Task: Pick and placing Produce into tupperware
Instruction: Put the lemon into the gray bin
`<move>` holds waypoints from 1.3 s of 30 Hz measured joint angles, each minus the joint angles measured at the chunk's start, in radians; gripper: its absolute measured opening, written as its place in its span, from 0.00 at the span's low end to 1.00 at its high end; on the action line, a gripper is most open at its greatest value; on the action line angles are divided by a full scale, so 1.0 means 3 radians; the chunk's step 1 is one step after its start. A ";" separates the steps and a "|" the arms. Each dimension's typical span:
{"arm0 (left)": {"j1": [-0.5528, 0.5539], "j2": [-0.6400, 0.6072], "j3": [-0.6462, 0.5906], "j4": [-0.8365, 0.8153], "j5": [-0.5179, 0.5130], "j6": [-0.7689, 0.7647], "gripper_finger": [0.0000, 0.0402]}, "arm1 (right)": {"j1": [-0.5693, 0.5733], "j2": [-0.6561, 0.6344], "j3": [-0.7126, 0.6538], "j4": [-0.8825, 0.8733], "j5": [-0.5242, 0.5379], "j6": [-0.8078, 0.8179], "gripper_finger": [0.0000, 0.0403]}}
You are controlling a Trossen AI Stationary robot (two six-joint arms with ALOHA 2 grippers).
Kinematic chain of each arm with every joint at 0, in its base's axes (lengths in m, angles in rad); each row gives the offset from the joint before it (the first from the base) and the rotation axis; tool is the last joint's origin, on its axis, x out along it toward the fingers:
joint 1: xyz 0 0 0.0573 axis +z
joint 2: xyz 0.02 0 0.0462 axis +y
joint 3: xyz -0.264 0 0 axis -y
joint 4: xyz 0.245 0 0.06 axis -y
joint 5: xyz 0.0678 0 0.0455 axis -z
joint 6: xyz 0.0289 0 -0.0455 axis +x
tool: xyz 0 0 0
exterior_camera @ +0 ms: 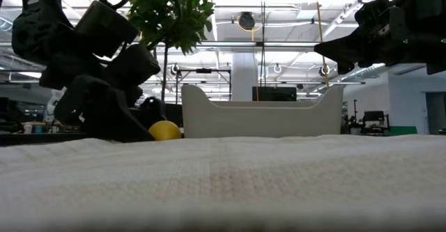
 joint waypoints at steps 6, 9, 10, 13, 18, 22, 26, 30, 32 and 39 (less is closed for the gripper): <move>0.0090 0.0024 0.0004 -0.0005 0.0067 -0.0024 0.99 | 0.0001 0.0001 0.0001 -0.0004 0.0000 0.0000 0.00; 0.0092 0.0024 0.0004 -0.0003 0.0068 -0.0010 0.99 | 0.0001 0.0000 0.0000 -0.0005 0.0000 0.0000 0.00; 0.0092 0.0024 0.0004 -0.0003 0.0070 -0.0009 0.99 | 0.0000 0.0000 0.0001 -0.0005 0.0000 0.0000 0.00; 0.0092 0.0024 0.0004 -0.0004 0.0121 -0.0006 0.99 | 0.0001 0.0000 0.0001 -0.0005 0.0000 -0.0001 0.00; 0.0092 0.0024 0.0004 -0.0004 0.0156 0.0001 0.99 | 0.0000 0.0000 0.0000 -0.0006 0.0000 -0.0001 0.00; 0.0092 0.0022 0.0004 -0.0002 0.0158 0.0077 0.99 | 0.0000 0.0000 0.0000 -0.0006 0.0000 -0.0001 0.00; 0.0096 0.0022 0.0004 -0.0001 0.0158 0.0182 0.99 | 0.0001 0.0001 0.0000 -0.0005 0.0000 -0.0001 0.00; 0.0142 0.0022 0.0004 0.0009 0.0160 0.0257 0.99 | 0.0001 0.0000 0.0000 -0.0005 0.0000 -0.0001 0.00; 0.0174 0.0022 0.0004 0.0013 0.0175 0.0281 0.99 | 0.0000 0.0000 0.0000 -0.0005 0.0000 -0.0001 0.00; 0.0235 0.0022 0.0008 0.0022 0.0332 0.0320 0.99 | 0.0000 0.0000 0.0001 -0.0004 0.0000 -0.0003 0.00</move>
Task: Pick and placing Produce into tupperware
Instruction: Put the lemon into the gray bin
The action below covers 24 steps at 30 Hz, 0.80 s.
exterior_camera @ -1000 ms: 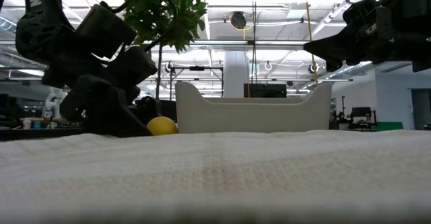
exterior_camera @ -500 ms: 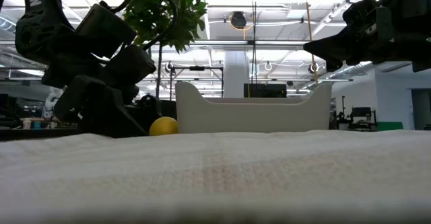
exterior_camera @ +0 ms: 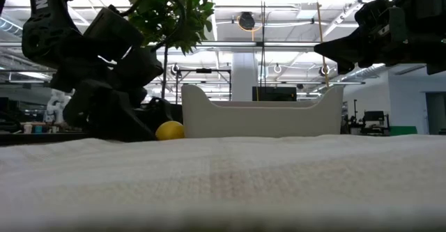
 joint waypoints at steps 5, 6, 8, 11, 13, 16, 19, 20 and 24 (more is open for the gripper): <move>0.0000 -0.0003 0.0091 -0.0019 0.0123 0.0097 0.99 | 0.0001 0.0001 -0.0001 0.0000 0.0000 0.0000 0.00; 0.0000 -0.0003 0.0109 -0.0030 0.0124 0.0107 0.99 | 0.0000 0.0000 -0.0001 0.0001 0.0000 0.0000 0.00; 0.0000 -0.0003 0.0148 -0.0070 0.0125 0.0141 0.99 | 0.0000 0.0001 0.0000 0.0003 0.0000 0.0000 0.00; 0.0000 -0.0003 0.0209 -0.0246 0.0125 0.0187 0.99 | 0.0001 0.0000 0.0000 0.0002 0.0000 0.0000 0.00; 0.0000 -0.0003 0.0225 -0.0316 0.0125 0.0196 0.99 | 0.0000 0.0001 0.0000 0.0000 0.0000 0.0000 0.00; 0.0000 -0.0003 0.0226 -0.0366 0.0125 0.0196 0.99 | 0.0000 0.0001 0.0000 0.0000 0.0000 0.0000 0.00; 0.0000 -0.0003 0.0226 -0.0379 0.0125 0.0180 0.99 | 0.0000 0.0000 0.0000 0.0000 0.0000 -0.0009 0.00; 0.0000 -0.0003 0.0226 -0.0379 0.0125 0.0180 0.99 | 0.0000 0.0000 0.0000 0.0000 0.0000 -0.0010 0.00; 0.0000 -0.0003 0.0226 -0.0379 0.0125 0.0179 0.99 | 0.0001 0.0000 -0.0001 0.0000 0.0000 -0.0010 0.00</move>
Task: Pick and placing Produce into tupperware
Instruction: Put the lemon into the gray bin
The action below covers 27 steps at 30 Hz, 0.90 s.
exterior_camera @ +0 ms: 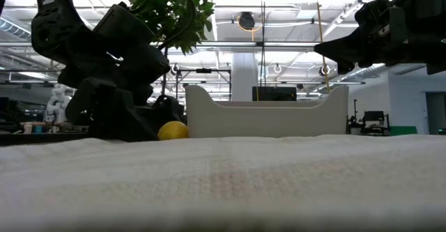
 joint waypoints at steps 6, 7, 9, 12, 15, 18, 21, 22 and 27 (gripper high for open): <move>0.0000 0.0000 0.0000 0.0000 0.0000 -0.0002 0.97 | -0.0001 0.0000 0.0001 0.0000 0.0000 0.0000 0.00; 0.0000 0.0000 0.0000 0.0000 0.0003 -0.0001 0.95 | -0.0001 0.0000 0.0000 0.0000 0.0000 0.0000 0.00; 0.0000 0.0000 0.0000 0.0000 0.0014 -0.0004 0.89 | 0.0000 -0.0001 0.0000 0.0000 0.0000 0.0000 0.00; 0.0000 0.0000 0.0000 0.0001 0.0015 -0.0006 0.80 | -0.0001 0.0001 -0.0001 0.0000 0.0000 0.0000 0.00; 0.0000 0.0000 0.0000 0.0001 0.0015 -0.0006 0.72 | -0.0001 -0.0001 -0.0001 -0.0001 0.0000 0.0000 0.00; 0.0000 0.0000 0.0000 0.0001 0.0017 0.0007 0.65 | -0.0001 -0.0001 0.0001 -0.0001 0.0000 0.0000 0.00; 0.0000 0.0000 0.0000 0.0003 0.0018 0.0029 0.59 | -0.0001 -0.0001 -0.0001 -0.0001 0.0000 0.0000 0.00; 0.0000 0.0000 0.0000 0.0003 0.0019 0.0028 0.57 | -0.0001 -0.0001 -0.0001 -0.0001 0.0000 0.0000 0.00; -0.0001 0.0000 0.0000 0.0004 0.0023 0.0029 0.52 | 0.0000 0.0001 0.0000 -0.0001 0.0000 0.0000 0.00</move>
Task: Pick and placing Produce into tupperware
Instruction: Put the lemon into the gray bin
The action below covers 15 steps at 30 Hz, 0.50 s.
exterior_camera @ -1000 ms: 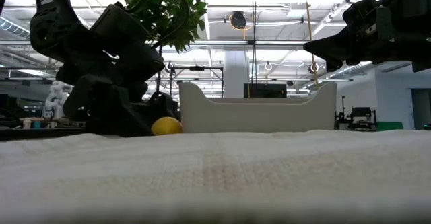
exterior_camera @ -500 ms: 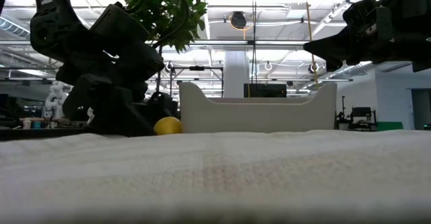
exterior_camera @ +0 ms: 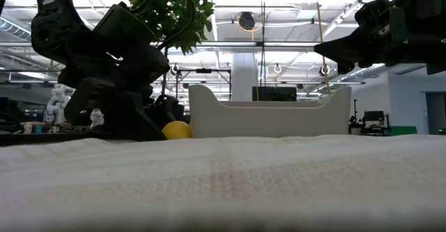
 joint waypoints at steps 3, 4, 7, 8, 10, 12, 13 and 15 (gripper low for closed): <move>-0.0002 0.0000 0.0000 0.0000 0.0007 0.0000 0.52 | -0.0001 -0.0001 0.0000 0.0000 0.0000 0.0000 0.00; -0.0003 0.0000 0.0000 0.0000 0.0026 0.0002 0.52 | 0.0000 0.0000 0.0001 0.0000 0.0000 0.0000 0.00; -0.0005 0.0000 0.0000 0.0000 0.0088 0.0027 0.52 | 0.0000 -0.0001 0.0000 0.0000 0.0000 0.0000 0.00; -0.0012 0.0000 0.0000 0.0000 0.0089 0.0027 0.52 | -0.0001 -0.0001 0.0000 0.0000 0.0000 0.0000 0.00; -0.0018 0.0000 0.0000 0.0000 0.0089 0.0033 0.52 | 0.0000 0.0000 0.0000 0.0000 0.0000 0.0000 0.00; -0.0025 -0.0028 0.0000 -0.0018 0.0089 0.0038 0.51 | 0.0000 -0.0001 0.0000 0.0000 0.0001 0.0000 0.00; -0.0028 -0.0050 0.0000 -0.0020 0.0088 0.0038 0.51 | -0.0001 0.0000 0.0000 0.0000 0.0000 0.0000 0.00; -0.0040 -0.0091 0.0000 -0.0023 0.0086 0.0056 0.51 | 0.0000 -0.0001 0.0000 0.0000 0.0000 0.0000 0.00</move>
